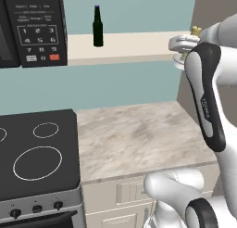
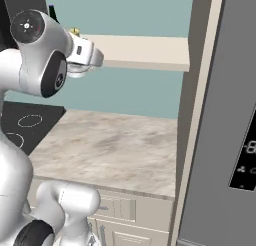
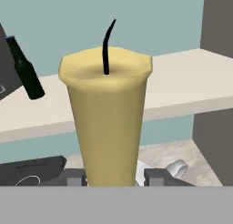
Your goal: Get the candle and the beer from the cabinet and move them to the dining counter.
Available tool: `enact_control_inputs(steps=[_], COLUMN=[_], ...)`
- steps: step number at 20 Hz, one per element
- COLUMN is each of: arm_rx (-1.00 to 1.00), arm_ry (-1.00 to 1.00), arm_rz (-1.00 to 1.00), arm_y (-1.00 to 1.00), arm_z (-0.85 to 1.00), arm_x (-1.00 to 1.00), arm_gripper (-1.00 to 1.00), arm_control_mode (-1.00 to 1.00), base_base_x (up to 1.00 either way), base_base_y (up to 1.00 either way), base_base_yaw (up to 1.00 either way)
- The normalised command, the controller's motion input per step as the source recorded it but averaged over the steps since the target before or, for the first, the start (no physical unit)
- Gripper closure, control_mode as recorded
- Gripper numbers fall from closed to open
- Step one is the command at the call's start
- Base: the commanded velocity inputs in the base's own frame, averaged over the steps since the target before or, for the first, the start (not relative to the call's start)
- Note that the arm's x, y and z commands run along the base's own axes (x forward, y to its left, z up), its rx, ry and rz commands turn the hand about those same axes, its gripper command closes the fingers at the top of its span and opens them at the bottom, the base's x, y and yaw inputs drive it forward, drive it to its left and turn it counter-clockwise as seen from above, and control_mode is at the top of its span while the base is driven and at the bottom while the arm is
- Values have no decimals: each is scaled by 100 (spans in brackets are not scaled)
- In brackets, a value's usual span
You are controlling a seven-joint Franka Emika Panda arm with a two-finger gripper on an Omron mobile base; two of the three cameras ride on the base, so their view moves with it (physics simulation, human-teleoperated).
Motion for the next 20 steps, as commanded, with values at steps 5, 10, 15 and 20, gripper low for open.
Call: enact_control_inputs(steps=[5,10,15,20], arm_rx=[0,3,4,1], arm_ry=[-15,-3,3,10], arm_rz=[0,0,0,0], arm_y=[28,18,18,23], arm_z=[-54,-43,-26,-22], arm_x=[-62,-41,-29,-22], arm_gripper=[100,100,100,100], arm_control_mode=[-100,-100,-100,-100], base_base_x=[0,0,0,0], base_base_y=[0,0,0,0], base_base_yaw=[0,0,0,0])
